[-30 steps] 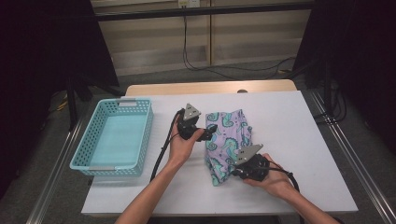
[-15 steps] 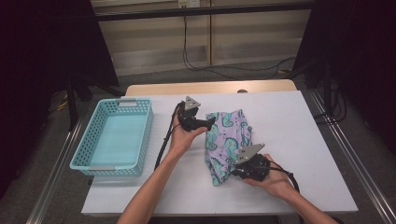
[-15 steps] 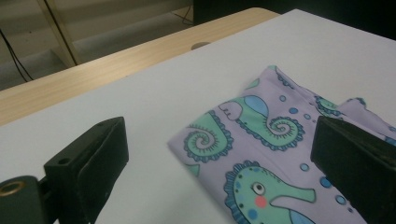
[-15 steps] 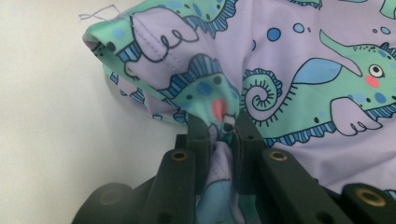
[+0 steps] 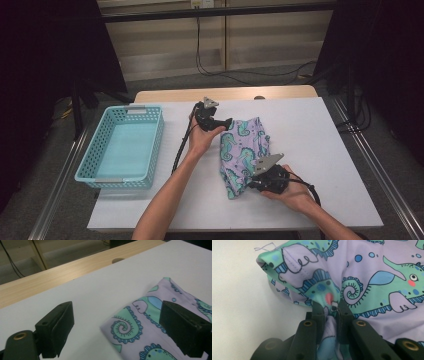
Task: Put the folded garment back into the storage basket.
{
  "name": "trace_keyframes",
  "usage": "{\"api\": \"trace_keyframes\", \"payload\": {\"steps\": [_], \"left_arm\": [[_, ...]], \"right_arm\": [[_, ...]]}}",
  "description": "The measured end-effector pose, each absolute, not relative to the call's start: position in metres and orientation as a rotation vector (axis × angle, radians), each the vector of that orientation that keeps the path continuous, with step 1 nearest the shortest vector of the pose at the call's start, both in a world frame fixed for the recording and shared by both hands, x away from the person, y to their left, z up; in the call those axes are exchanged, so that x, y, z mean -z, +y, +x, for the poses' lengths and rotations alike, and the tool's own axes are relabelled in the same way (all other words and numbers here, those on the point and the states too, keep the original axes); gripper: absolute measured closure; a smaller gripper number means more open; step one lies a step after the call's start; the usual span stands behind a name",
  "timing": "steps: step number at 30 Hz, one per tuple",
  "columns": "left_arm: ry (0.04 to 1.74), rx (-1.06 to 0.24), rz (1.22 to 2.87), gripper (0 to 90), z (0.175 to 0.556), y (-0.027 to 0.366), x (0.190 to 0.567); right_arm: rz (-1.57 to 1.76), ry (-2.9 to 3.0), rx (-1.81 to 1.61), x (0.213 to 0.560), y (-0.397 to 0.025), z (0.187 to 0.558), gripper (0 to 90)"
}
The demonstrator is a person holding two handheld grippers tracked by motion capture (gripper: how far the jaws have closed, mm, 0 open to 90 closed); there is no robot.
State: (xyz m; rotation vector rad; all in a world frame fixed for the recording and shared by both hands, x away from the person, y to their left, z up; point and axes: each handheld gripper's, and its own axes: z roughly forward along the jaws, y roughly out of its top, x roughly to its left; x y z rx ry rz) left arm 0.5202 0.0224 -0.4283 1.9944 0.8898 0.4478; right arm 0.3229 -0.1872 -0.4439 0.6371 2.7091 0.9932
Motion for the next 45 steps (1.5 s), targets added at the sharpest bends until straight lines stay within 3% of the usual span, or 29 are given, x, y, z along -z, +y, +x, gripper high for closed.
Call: {"api": "trace_keyframes", "payload": {"steps": [12, 17, 26, 30, 38, 40, 43, 45], "left_arm": [[0.962, -0.361, 2.076, 25.0, 0.535, 0.016, 0.451], [0.974, -0.414, 2.127, 33.2, 0.538, 0.014, 0.456], [0.992, -0.347, 2.072, 37.2, 0.54, 0.011, 0.465], [0.979, -0.319, 2.074, 43.1, 0.541, 0.012, 0.464], [0.987, -0.289, 2.064, 32.4, 0.542, 0.008, 0.465], [0.979, -0.304, 2.073, 36.1, 0.541, 0.007, 0.465], [0.958, -0.294, 2.065, 49.0, 0.538, 0.004, 0.465], [0.975, -0.295, 2.063, 51.4, 0.538, 0.004, 0.464]], "right_arm": [[0.63, 2.704, -0.989, 0.444, -0.188, 0.322, 81.0], [0.635, 2.705, -0.994, 0.444, -0.188, 0.322, 81.0], [0.634, 2.701, -0.996, 0.444, -0.188, 0.322, 81.0], [0.634, 2.702, -0.993, 0.444, -0.188, 0.322, 81.0], [0.632, 2.703, -0.996, 0.444, -0.188, 0.322, 81.0], [0.632, 2.704, -0.994, 0.444, -0.188, 0.322, 80.9], [0.628, 2.704, -0.995, 0.444, -0.188, 0.322, 80.9], [0.629, 2.704, -0.995, 0.444, -0.188, 0.323, 80.9]]}}
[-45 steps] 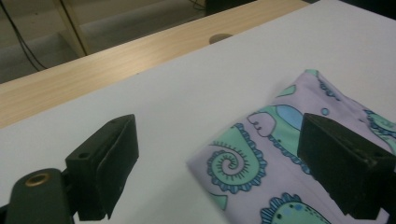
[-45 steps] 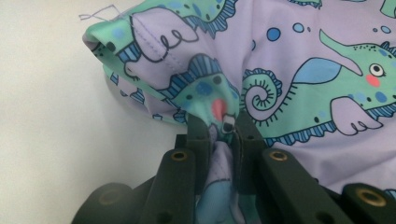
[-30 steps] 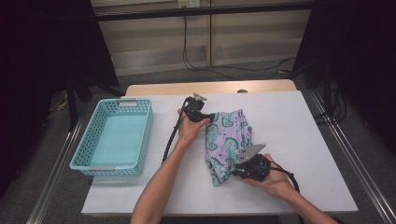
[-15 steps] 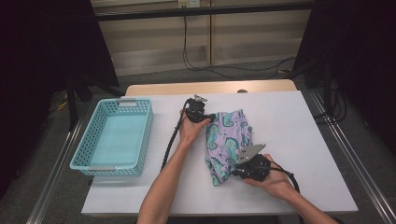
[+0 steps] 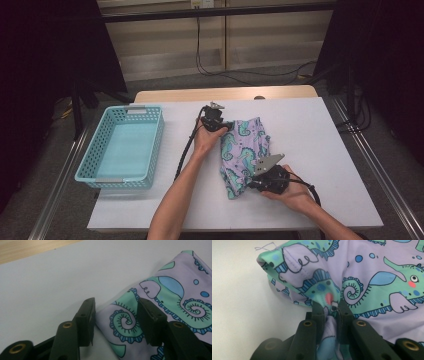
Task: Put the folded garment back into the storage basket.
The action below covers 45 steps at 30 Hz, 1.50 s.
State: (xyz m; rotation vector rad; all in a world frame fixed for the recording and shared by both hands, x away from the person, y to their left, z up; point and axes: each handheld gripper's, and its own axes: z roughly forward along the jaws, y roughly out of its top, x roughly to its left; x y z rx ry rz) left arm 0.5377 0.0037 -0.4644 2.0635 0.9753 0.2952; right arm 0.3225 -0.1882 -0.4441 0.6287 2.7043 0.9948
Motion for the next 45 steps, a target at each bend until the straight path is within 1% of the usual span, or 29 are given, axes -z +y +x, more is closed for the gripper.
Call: {"api": "trace_keyframes", "payload": {"steps": [1, 3, 4, 5, 7, 17, 20, 26, 30, 35, 45], "left_arm": [[0.969, -0.285, 2.061, 53.6, 0.538, 0.004, 0.465], [0.977, -0.238, 2.045, 60.9, 0.536, 0.004, 0.465], [0.968, -0.217, 2.042, 68.2, 0.536, 0.004, 0.465], [0.978, -0.214, 2.032, 73.0, 0.535, 0.002, 0.465], [0.968, -0.222, 2.034, 76.4, 0.535, 0.001, 0.465], [0.992, -0.201, 2.012, 80.0, 0.536, 0.002, 0.464], [0.962, -0.225, 2.031, 80.2, 0.536, 0.003, 0.461], [0.96, -0.25, 2.003, 80.2, 0.534, 0.002, 0.453], [0.976, -0.239, 1.994, 80.2, 0.533, 0.001, 0.45], [0.944, -0.251, 1.997, 80.3, 0.533, 0.002, 0.443], [0.938, -0.256, 1.977, 80.3, 0.529, -0.001, 0.433]], "right_arm": [[0.636, 2.708, -0.998, 0.444, -0.188, 0.322, 80.9], [0.627, 2.706, -0.996, 0.444, -0.188, 0.323, 80.9], [0.632, 2.708, -0.991, 0.444, -0.188, 0.323, 81.0], [0.632, 2.71, -0.992, 0.444, -0.188, 0.323, 81.0], [0.634, 2.711, -0.997, 0.444, -0.189, 0.323, 81.0], [0.673, 2.721, -1.028, 0.443, -0.19, 0.326, 82.2], [0.68, 2.723, -1.065, 0.441, -0.193, 0.327, 82.3], [0.681, 2.697, -1.11, 0.436, -0.194, 0.326, 82.5], [0.699, 2.679, -1.148, 0.431, -0.196, 0.325, 82.7], [0.713, 2.648, -1.203, 0.426, -0.2, 0.326, 82.9], [0.703, 2.618, -1.24, 0.418, -0.203, 0.323, 83.1]]}}
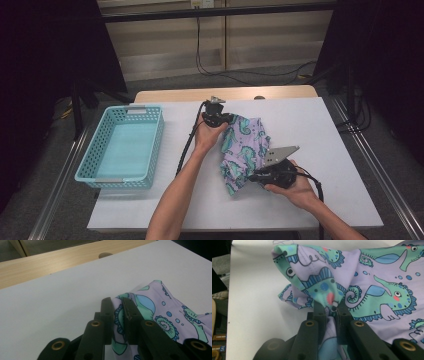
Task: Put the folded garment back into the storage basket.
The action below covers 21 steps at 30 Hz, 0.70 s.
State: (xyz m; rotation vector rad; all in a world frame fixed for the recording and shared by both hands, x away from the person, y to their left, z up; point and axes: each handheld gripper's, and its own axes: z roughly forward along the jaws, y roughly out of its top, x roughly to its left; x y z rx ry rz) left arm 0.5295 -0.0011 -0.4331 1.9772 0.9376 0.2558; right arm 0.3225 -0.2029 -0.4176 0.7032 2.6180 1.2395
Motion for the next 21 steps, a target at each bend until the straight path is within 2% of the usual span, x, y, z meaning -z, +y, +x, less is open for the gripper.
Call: {"api": "trace_keyframes", "payload": {"steps": [21], "left_arm": [[0.889, -0.302, 1.962, 80.5, 0.525, -0.003, 0.414]], "right_arm": [[0.696, 2.545, -1.317, 0.401, -0.209, 0.316, 83.3]]}}
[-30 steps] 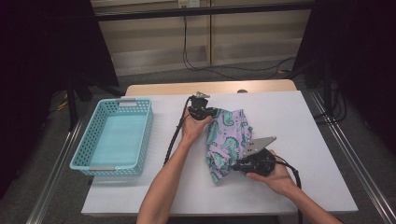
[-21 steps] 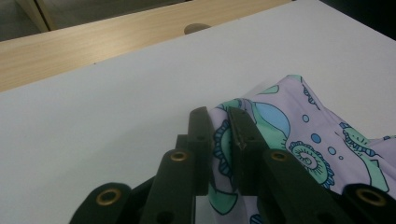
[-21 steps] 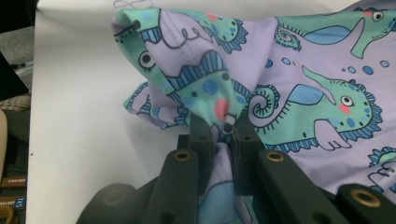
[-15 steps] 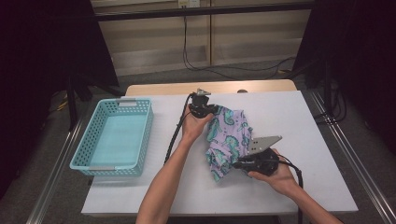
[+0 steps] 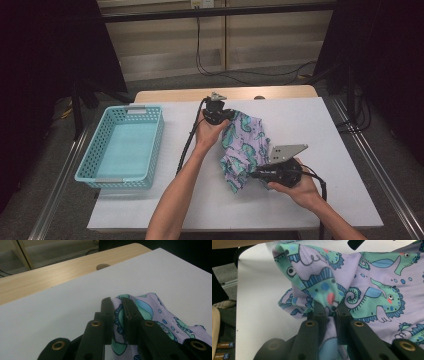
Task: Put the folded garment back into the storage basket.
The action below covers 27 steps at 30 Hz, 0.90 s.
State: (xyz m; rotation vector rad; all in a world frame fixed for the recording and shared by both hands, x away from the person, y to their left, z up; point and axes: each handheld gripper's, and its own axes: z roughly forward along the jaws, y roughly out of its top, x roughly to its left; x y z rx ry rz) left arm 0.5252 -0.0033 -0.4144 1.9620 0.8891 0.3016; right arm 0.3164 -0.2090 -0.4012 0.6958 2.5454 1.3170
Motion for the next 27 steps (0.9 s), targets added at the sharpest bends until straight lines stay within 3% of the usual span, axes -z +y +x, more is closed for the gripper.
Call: {"api": "trace_keyframes", "payload": {"steps": [27], "left_arm": [[0.871, -0.349, 1.957, 80.6, 0.524, 0.003, 0.383]], "right_arm": [[0.661, 2.46, -1.383, 0.375, -0.208, 0.31, 83.4]]}}
